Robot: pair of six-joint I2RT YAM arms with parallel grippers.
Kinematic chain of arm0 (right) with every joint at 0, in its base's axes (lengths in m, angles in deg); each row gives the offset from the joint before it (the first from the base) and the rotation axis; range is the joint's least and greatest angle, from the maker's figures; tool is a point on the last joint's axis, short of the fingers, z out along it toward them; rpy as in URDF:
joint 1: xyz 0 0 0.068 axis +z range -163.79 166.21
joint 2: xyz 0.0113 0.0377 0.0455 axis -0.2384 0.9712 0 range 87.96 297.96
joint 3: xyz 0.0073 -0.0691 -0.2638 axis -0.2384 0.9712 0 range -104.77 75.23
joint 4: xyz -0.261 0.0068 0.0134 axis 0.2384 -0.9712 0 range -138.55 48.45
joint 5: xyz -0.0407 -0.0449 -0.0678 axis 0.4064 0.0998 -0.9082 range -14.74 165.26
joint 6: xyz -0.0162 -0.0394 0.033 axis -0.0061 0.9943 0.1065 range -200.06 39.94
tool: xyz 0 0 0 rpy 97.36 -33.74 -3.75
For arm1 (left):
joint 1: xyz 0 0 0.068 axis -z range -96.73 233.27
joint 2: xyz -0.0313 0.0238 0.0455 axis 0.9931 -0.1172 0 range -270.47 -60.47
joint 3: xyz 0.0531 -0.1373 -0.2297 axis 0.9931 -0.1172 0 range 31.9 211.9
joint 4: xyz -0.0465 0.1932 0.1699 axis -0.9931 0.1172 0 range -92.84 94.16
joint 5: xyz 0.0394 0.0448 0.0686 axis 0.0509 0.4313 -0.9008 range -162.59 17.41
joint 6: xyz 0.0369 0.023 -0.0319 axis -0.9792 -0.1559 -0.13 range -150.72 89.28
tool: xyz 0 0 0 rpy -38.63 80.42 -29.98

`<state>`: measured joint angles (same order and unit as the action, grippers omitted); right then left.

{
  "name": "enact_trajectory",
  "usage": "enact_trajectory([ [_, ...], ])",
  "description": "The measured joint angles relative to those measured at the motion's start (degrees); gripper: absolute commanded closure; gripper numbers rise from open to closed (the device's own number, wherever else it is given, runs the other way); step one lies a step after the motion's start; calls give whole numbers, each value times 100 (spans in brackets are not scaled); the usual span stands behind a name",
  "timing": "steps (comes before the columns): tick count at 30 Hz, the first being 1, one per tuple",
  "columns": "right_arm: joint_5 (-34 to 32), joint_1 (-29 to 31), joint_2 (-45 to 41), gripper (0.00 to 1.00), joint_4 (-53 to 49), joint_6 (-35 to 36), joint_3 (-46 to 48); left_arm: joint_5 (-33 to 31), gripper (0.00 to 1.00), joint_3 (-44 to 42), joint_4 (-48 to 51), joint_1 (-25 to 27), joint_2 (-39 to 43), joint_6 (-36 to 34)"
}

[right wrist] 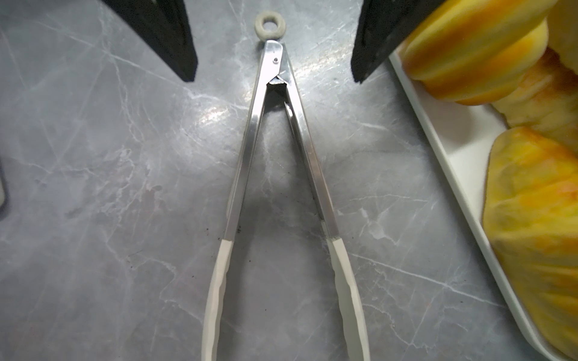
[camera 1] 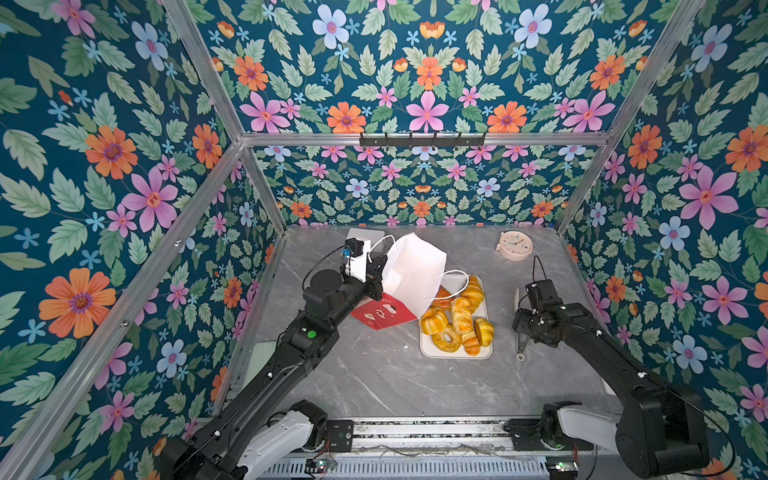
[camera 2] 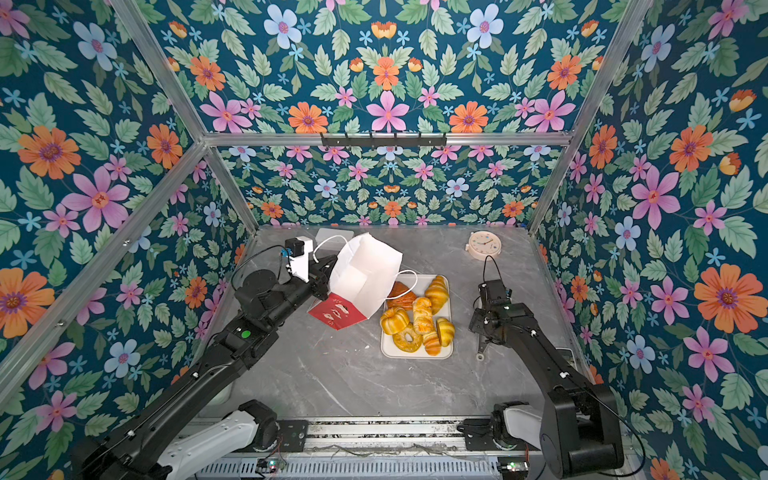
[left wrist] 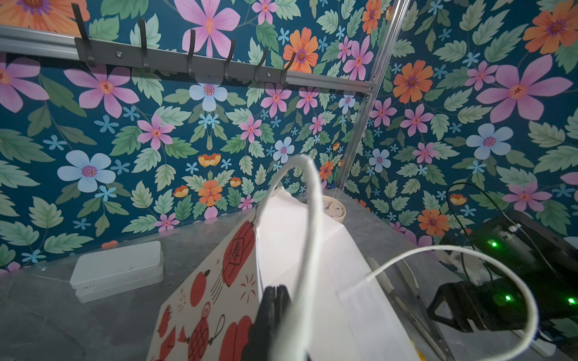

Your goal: Take the fake bread out of the paper bag

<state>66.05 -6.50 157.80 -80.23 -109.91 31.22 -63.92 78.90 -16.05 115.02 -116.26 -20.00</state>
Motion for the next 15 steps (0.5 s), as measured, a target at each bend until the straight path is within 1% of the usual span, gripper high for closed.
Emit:
enact_trajectory([
  [8, 63, 0, 162, 21, 136, 22, -59, -22, 100, -111, -529, 0, -262, 597],
  [15, 109, 0, 291, 21, 201, 42, -105, -74, 100, -258, -841, 0, -348, 817],
])
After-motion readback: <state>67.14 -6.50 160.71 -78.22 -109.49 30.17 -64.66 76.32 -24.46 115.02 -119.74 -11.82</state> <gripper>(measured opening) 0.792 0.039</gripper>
